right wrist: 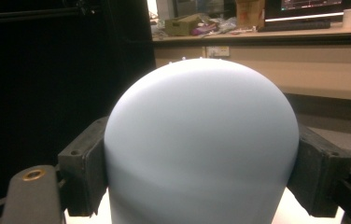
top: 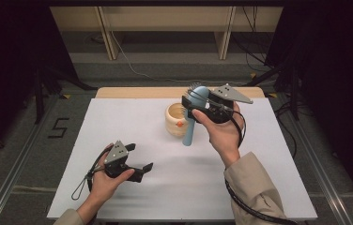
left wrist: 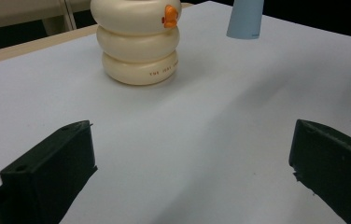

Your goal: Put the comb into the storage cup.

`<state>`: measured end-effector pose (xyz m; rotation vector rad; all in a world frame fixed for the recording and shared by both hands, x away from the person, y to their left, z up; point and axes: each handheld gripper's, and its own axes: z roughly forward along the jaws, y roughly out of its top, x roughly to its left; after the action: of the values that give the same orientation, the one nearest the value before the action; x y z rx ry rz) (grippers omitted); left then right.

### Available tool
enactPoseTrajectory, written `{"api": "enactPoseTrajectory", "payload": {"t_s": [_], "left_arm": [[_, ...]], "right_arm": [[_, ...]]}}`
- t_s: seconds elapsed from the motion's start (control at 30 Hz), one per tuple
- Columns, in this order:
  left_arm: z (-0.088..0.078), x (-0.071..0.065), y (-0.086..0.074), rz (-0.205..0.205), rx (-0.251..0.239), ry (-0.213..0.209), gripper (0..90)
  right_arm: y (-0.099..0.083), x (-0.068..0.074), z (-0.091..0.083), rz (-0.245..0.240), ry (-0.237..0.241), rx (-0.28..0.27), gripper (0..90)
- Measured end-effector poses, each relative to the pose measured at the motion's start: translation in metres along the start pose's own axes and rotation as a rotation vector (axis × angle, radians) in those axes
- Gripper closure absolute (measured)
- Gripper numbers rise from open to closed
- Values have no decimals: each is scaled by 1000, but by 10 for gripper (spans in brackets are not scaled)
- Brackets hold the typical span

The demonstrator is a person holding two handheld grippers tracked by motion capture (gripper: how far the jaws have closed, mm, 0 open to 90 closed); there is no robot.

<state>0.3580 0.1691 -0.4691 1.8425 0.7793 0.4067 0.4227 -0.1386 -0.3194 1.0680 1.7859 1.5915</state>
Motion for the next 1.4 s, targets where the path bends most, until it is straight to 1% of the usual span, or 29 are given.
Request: {"api": "enactPoseTrajectory", "payload": {"t_s": [0.33,0.7,0.9,1.4], "left_arm": [[-1,0,1,8,-4,1,0],[-3,1,1,1,-8,6,0],[-3,1,0,-1,-9,7,0],[-4,3,0,-2,-11,10,0]], "right_arm": [[3,0,3,-3,-5,-5,201],[2,1,10,4,-8,1,202],[4,0,15,0,-8,5,202],[12,1,18,1,-9,-7,202]]}}
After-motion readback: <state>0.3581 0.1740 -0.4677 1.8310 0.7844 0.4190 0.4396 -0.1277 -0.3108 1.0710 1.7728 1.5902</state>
